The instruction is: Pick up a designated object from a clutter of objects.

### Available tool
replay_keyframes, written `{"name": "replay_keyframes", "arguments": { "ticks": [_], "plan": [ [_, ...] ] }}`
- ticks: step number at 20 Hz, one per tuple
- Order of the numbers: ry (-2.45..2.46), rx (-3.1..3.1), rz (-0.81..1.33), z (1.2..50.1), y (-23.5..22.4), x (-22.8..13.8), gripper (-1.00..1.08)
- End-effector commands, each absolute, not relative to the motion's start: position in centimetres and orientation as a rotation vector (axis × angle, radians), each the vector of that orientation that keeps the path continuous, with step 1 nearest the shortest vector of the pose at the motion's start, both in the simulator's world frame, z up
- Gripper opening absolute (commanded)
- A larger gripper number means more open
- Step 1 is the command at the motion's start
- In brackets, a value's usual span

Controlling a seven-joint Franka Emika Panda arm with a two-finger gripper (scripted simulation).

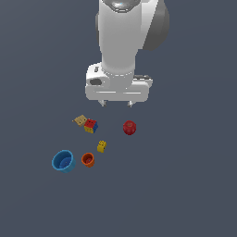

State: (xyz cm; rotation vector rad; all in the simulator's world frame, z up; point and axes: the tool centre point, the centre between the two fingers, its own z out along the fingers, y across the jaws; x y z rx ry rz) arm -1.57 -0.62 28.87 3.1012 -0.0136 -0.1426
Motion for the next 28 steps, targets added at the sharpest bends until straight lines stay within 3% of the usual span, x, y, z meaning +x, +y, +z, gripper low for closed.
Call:
{"name": "replay_keyframes", "arguments": {
  "ticks": [1,10,28],
  "plan": [
    [-0.021,3.103,-0.141,28.5,-0.7,-1.4,1.0],
    [-0.107,3.117,-0.115,24.4,-2.0,0.2,1.0],
    [-0.438,3.113,-0.018,9.8,-7.7,2.7,1.0]
  ]
}}
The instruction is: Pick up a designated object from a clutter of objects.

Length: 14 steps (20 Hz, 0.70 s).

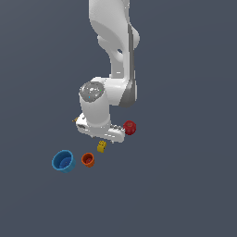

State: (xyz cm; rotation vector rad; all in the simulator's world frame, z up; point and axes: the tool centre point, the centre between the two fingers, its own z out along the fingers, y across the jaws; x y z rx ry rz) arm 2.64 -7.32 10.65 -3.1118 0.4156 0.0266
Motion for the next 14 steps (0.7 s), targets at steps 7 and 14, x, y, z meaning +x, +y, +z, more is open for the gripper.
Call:
{"name": "replay_keyframes", "arguments": {
  "ticks": [7,14],
  "plan": [
    [0.491,-3.103,0.002,7.4,-8.7,2.6,1.0],
    [0.494,-3.103,0.003,7.0,-8.8,2.5,1.0]
  ]
}}
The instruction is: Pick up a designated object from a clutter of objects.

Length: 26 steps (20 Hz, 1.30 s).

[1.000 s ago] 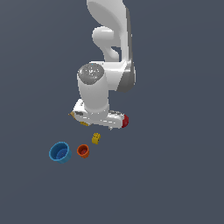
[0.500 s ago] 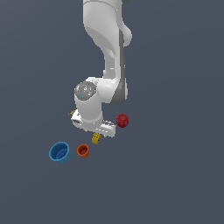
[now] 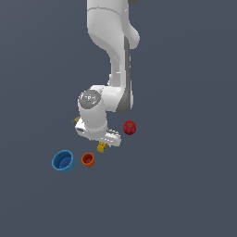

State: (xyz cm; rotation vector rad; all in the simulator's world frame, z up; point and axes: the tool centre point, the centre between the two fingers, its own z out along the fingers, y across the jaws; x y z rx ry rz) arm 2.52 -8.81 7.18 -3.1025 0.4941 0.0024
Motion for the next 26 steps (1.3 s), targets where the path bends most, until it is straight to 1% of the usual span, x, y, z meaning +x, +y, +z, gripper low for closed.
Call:
{"name": "replay_keyframes", "arguments": {
  "ticks": [1,10,15,16,26],
  "plan": [
    [0.494,-3.103,0.003,6.8,-8.8,2.5,1.0],
    [0.497,-3.102,0.001,2.9,-8.8,2.4,1.0],
    [0.497,-3.102,0.0,2.2,-8.9,2.5,1.0],
    [0.497,-3.102,0.0,2.2,-8.9,2.5,-1.0],
    [0.497,-3.102,0.001,2.2,-8.8,2.5,-1.0]
  ]
}}
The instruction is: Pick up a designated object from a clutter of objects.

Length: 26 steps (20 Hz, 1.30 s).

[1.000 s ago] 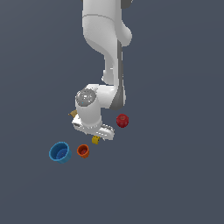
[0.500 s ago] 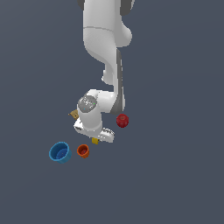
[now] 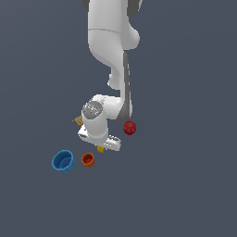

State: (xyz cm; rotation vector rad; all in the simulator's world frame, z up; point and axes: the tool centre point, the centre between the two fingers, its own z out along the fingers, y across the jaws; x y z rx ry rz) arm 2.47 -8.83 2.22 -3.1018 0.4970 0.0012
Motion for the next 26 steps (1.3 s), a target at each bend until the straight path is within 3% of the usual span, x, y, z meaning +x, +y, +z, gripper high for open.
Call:
{"name": "replay_keyframes", "arguments": {
  "ticks": [1,13,26],
  "plan": [
    [0.497,-3.102,0.001,2.2,-8.8,2.5,-1.0],
    [0.497,-3.102,0.001,6.3,-6.6,2.1,-1.0],
    [0.499,-3.104,0.0,18.6,-0.1,1.2,-1.0]
  ]
}}
